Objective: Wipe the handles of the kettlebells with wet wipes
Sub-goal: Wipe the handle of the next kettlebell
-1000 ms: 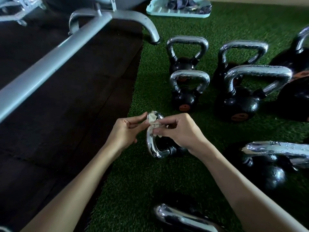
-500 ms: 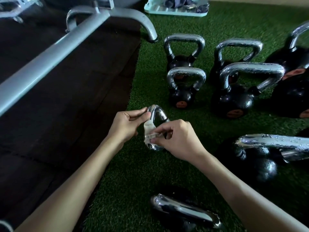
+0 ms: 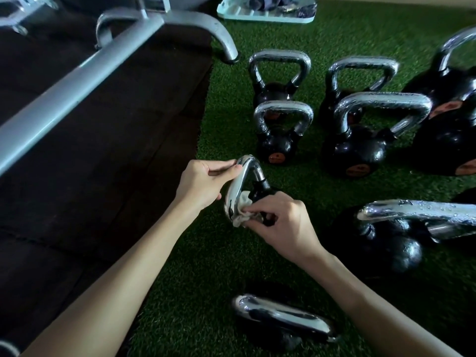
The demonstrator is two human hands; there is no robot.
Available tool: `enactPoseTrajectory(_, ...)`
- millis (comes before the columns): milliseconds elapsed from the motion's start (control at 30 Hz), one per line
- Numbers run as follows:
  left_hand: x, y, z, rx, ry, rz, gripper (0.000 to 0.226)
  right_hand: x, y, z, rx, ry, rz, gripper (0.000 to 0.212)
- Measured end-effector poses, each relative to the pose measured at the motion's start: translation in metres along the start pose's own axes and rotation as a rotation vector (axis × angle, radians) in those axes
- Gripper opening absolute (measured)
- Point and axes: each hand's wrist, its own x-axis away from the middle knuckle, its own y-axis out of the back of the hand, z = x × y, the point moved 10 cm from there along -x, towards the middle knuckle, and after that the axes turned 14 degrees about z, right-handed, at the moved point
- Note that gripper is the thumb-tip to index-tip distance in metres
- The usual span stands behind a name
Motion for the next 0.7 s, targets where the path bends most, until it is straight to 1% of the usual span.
enactPoseTrajectory(100,-0.002,-0.001,-0.005,-0.041,-0.002,-0.008,0.029,-0.002,-0.007,-0.006,-0.006,-0.02,0.013,0.026)
enactPoseTrajectory(200,-0.003,0.0,-0.006,-0.068,0.007,-0.001,0.033,-0.002,-0.014,-0.02,0.076,-0.058,0.051,0.025)
enactPoseTrajectory(333,0.0,0.005,-0.006,-0.121,0.023,-0.017,0.031,-0.007,0.005,-0.027,0.067,-0.124,-0.082,0.021)
enactPoseTrajectory(367,0.001,0.005,-0.007,-0.132,0.016,-0.022,0.031,-0.011,0.003,-0.029,0.071,-0.141,-0.053,0.02)
enactPoseTrajectory(400,0.001,0.005,-0.008,-0.135,0.008,-0.026,0.031,-0.015,-0.004,-0.03,0.078,-0.152,0.017,0.017)
enactPoseTrajectory(467,0.003,0.004,-0.011,-0.14,0.001,-0.034,0.032,-0.021,-0.017,-0.03,0.09,-0.141,0.201,0.004)
enactPoseTrajectory(533,0.004,0.004,-0.012,-0.149,0.001,-0.041,0.031,-0.026,-0.023,-0.029,0.12,-0.124,0.33,0.007)
enactPoseTrajectory(600,0.004,0.003,-0.013,-0.166,0.005,-0.047,0.031,-0.031,-0.022,-0.028,0.119,-0.13,0.376,0.007)
enactPoseTrajectory(700,0.002,0.002,-0.015,-0.198,0.015,-0.049,0.03,-0.036,-0.022,-0.029,-0.007,-0.204,0.346,0.017)
